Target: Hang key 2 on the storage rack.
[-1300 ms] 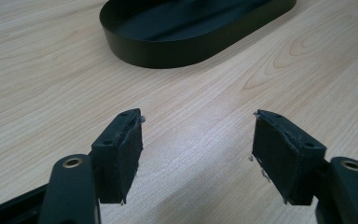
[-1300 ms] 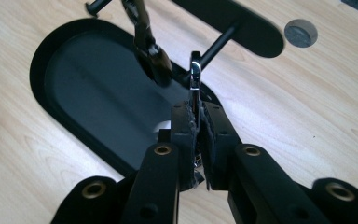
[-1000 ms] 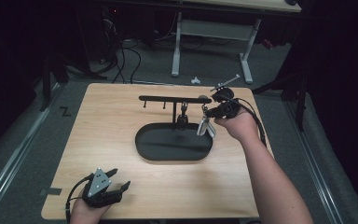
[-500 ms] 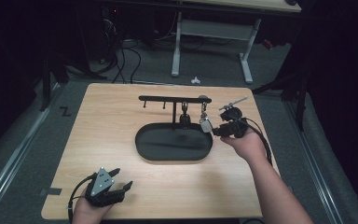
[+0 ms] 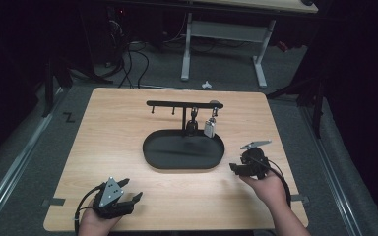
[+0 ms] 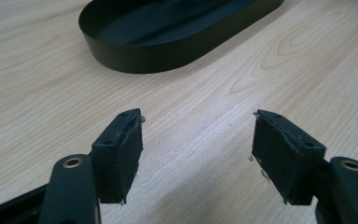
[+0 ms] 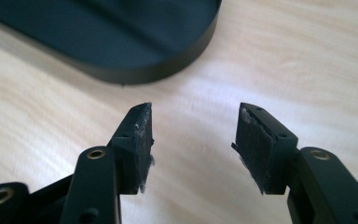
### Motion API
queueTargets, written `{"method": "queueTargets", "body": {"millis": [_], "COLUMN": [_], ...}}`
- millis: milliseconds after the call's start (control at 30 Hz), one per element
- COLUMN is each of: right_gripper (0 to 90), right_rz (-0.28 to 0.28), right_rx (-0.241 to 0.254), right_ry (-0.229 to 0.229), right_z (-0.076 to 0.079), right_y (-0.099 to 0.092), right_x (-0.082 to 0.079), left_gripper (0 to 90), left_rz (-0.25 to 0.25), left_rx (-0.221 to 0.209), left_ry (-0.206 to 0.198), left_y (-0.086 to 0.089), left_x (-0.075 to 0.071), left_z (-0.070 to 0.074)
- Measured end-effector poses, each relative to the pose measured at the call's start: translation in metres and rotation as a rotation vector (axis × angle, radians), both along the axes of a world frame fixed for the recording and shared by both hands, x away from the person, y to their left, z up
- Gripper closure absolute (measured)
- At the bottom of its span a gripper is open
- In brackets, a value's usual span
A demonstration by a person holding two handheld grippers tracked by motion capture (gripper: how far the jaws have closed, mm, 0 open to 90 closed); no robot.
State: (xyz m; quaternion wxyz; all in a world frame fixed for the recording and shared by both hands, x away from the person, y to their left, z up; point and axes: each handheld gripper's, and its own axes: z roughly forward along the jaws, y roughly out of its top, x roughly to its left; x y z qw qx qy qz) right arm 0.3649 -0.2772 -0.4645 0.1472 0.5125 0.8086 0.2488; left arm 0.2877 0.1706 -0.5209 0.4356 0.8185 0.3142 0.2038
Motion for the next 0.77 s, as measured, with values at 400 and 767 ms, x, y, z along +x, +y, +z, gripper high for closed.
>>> {"method": "queueTargets", "body": {"millis": [400, 767], "right_gripper": [43.1, 39.4], "right_rz": [-0.078, -0.048], "right_rx": [0.076, 0.058], "right_ry": [-0.227, -0.234], "right_z": [-0.054, -0.054], "right_y": [-0.012, -0.008], "right_x": [-0.086, -0.085], "left_gripper": [33.6, 33.4], "left_rz": [-0.018, -0.011], "left_rx": [0.015, 0.015], "left_ry": [0.001, 0.000], "left_y": [-0.010, -0.011], "left_x": [-0.002, -0.001], "left_z": [0.000, 0.000]}}
